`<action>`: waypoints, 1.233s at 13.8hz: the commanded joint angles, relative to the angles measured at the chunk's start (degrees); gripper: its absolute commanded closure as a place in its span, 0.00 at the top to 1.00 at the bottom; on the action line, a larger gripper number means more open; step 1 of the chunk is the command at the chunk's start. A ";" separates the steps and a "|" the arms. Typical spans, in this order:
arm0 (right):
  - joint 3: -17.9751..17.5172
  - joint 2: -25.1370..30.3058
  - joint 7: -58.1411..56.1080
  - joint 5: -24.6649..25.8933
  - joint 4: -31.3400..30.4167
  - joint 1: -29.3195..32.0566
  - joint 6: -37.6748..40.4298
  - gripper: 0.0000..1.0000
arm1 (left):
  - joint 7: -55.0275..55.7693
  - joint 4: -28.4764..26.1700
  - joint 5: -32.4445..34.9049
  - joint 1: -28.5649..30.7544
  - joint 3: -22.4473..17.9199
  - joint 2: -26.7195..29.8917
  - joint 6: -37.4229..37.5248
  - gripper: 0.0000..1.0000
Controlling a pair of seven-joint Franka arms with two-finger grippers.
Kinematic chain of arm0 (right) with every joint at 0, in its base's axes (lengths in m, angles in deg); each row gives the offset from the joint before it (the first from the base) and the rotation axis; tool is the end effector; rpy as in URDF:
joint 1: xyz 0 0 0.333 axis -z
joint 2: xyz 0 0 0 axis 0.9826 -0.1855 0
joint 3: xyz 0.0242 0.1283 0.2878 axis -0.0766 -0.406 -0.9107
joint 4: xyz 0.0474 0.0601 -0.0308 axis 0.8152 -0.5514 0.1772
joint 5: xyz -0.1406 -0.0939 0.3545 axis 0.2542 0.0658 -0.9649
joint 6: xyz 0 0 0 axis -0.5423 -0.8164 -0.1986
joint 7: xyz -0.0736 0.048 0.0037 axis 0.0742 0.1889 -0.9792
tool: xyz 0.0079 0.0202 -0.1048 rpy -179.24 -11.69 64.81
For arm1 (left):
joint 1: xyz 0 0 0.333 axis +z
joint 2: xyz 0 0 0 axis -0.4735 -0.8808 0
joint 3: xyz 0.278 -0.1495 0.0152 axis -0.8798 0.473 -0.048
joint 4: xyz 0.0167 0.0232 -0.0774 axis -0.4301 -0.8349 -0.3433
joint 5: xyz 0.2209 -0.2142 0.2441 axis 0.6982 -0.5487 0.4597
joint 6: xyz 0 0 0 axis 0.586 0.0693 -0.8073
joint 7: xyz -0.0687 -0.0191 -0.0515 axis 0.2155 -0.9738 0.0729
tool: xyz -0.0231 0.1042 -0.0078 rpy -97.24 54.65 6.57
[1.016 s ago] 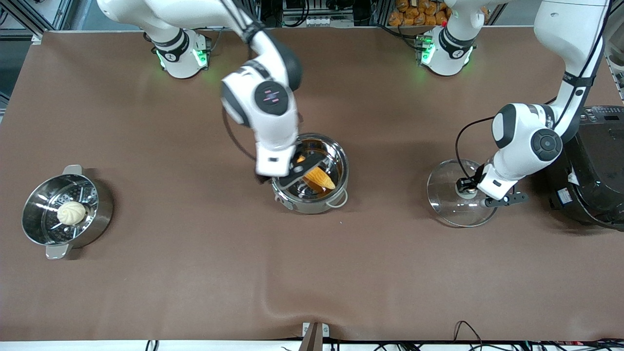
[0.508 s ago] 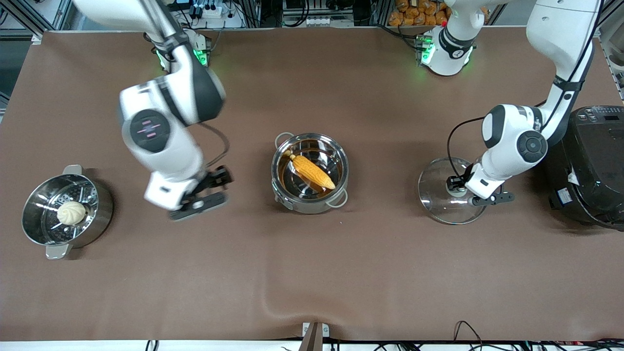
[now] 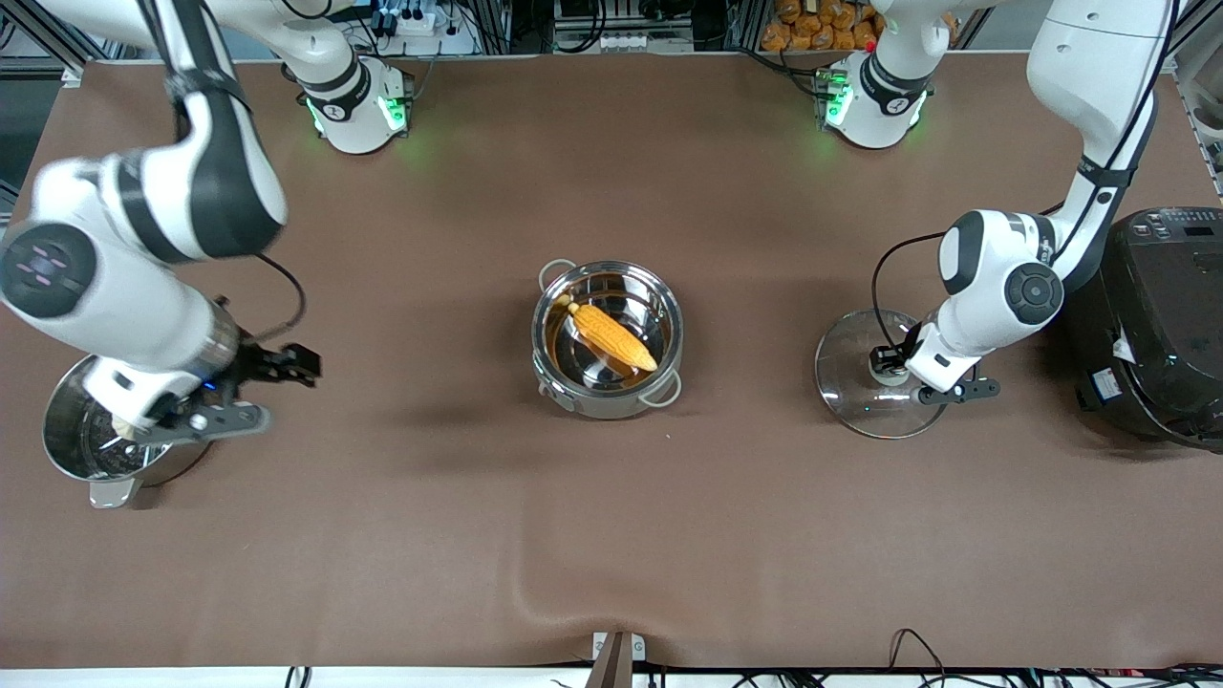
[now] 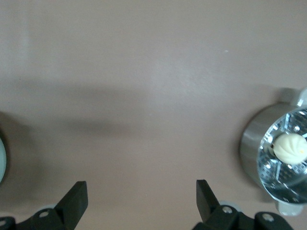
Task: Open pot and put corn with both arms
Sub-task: 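Release the lid and raise the left gripper while the right gripper withdraws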
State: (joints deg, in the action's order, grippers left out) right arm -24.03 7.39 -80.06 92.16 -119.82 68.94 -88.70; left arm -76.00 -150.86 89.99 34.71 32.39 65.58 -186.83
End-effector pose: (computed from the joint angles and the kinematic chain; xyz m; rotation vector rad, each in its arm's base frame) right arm 0.6409 0.0976 0.4941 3.0604 0.2177 -0.0416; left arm 0.5552 -0.0581 0.2160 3.0843 0.1766 -0.0917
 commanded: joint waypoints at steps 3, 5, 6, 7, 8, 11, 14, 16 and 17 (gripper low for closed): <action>-1.28 14.10 -6.61 -0.11 -12.08 6.40 1.39 1.00 | 0.61 1.09 0.51 -1.35 0.72 0.57 -0.51 1.00; 0.99 16.30 -8.55 -3.87 -11.82 7.82 5.60 1.00 | 0.53 1.79 0.51 -1.26 0.90 2.32 -0.16 1.00; 3.36 17.27 -8.73 -5.55 -11.73 7.48 7.45 1.00 | 0.52 2.40 0.42 -1.26 0.90 3.55 0.19 1.00; 4.25 17.71 -8.65 -6.17 -11.56 7.47 9.20 1.00 | 0.52 2.75 0.51 -1.18 0.90 4.95 1.41 1.00; 4.43 17.98 -8.04 -6.27 -10.60 7.82 10.96 1.00 | 0.52 3.72 0.51 -1.09 0.90 6.71 3.07 1.00; 4.00 19.20 -5.50 -6.09 -7.87 8.52 13.44 1.00 | 0.26 9.85 0.60 -0.65 0.72 11.55 13.68 1.00; 3.03 19.82 -3.91 -5.65 -7.69 8.70 14.58 1.00 | -0.35 20.57 0.60 -0.38 0.46 12.35 29.06 1.00; -0.20 21.13 -1.02 -5.65 -7.34 11.50 16.16 1.00 | -0.10 26.28 0.60 -0.47 0.72 12.88 34.88 1.00; -2.14 21.40 -0.74 -5.65 -7.25 13.34 16.25 1.00 | 0.08 28.92 0.60 -0.56 0.89 13.23 37.60 1.00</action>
State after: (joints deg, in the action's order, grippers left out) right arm -21.73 27.06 -82.87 86.90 -127.17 77.86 -73.69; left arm -76.08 -127.56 89.98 34.26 32.88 79.29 -154.53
